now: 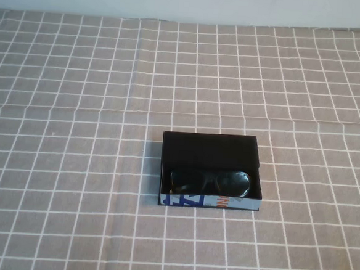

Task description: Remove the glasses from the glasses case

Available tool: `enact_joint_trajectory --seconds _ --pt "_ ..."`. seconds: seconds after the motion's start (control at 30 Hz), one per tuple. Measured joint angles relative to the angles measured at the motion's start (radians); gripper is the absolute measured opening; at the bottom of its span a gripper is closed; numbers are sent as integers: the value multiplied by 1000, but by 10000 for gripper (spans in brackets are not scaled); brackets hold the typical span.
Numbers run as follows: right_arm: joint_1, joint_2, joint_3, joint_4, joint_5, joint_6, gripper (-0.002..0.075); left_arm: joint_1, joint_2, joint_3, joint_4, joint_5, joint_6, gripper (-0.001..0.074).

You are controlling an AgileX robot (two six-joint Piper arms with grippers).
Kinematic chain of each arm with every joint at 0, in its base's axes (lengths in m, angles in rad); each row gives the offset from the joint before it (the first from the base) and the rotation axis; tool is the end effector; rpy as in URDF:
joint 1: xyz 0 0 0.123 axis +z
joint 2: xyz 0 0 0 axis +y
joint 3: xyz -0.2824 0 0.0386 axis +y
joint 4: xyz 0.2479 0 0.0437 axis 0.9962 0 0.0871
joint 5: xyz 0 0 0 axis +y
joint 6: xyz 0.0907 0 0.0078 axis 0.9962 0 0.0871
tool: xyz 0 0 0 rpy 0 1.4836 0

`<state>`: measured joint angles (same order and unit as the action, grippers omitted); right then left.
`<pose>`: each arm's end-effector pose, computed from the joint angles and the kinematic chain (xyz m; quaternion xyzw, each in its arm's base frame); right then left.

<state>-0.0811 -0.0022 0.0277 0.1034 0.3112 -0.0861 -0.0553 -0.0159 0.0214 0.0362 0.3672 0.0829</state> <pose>0.0547 -0.0015 0.1759 0.0272 0.7886 -0.0086 0.6142 0.0525 -0.0017 0.1737 0.0649 0.7978 0.0236 0.5989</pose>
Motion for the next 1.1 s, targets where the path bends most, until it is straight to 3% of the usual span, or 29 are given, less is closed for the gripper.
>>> enact_joint_trajectory --seconds 0.3,0.47,0.57,0.8,1.1 --pt "0 0 0 15 0 0 -18 0 0 0 0 0 0 -5" --pt "0 0 0 103 0 0 -18 0 0 0 0 0 0 -4" --pt "0 0 0 246 0 0 -18 0 0 0 0 0 0 -5" --pt "0 -2 0 853 -20 0 -18 0 0 0 0 0 0 -5" --pt "0 -2 0 965 -73 0 -19 0 0 0 0 0 0 -5"
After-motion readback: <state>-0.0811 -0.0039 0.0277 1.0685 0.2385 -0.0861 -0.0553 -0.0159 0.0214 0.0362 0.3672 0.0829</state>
